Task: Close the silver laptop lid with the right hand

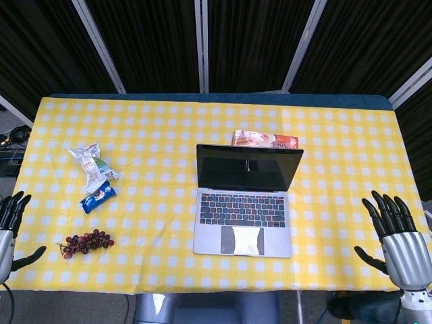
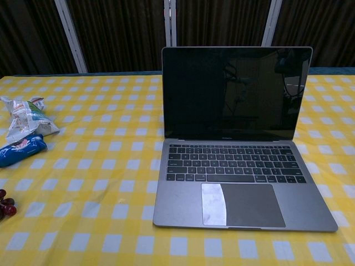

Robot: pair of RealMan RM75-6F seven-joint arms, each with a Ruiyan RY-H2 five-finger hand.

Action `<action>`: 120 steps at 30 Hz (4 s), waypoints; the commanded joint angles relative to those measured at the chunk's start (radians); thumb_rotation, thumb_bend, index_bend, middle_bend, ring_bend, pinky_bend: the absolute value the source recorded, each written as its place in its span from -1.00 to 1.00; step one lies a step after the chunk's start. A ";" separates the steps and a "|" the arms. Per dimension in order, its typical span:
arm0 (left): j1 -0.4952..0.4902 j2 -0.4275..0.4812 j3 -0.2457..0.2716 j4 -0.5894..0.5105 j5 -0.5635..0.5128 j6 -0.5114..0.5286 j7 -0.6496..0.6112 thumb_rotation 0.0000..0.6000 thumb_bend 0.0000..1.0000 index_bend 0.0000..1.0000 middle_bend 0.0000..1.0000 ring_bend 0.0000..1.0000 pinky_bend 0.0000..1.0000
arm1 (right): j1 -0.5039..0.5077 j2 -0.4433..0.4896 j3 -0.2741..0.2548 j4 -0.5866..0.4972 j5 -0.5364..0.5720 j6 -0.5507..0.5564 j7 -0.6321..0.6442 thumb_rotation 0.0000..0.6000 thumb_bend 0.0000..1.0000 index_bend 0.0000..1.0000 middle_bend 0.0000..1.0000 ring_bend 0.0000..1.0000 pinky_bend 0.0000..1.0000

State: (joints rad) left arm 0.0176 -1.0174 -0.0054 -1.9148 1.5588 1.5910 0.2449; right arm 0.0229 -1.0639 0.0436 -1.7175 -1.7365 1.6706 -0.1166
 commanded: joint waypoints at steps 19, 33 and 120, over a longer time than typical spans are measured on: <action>-0.026 -0.017 -0.026 0.007 -0.059 -0.042 0.006 1.00 -1.00 -1.00 -1.00 -1.00 -1.00 | 0.225 0.081 0.119 -0.054 0.179 -0.352 0.020 1.00 -0.32 -1.00 -1.00 -1.00 -1.00; -0.065 -0.033 -0.068 0.041 -0.153 -0.096 -0.012 1.00 -1.00 -1.00 -1.00 -1.00 -1.00 | 0.673 0.072 0.323 -0.041 0.620 -0.915 0.059 1.00 1.00 -1.00 -1.00 -1.00 -1.00; -0.096 -0.059 -0.046 0.074 -0.198 -0.131 0.024 1.00 -1.00 -1.00 -1.00 -1.00 -1.00 | 0.714 -0.055 -0.092 -0.119 0.352 -0.954 -0.213 1.00 1.00 -0.64 -0.41 -0.45 -0.58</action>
State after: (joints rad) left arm -0.0781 -1.0764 -0.0514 -1.8410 1.3610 1.4594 0.2690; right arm 0.7380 -1.1162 -0.0464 -1.8394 -1.3831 0.7159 -0.3280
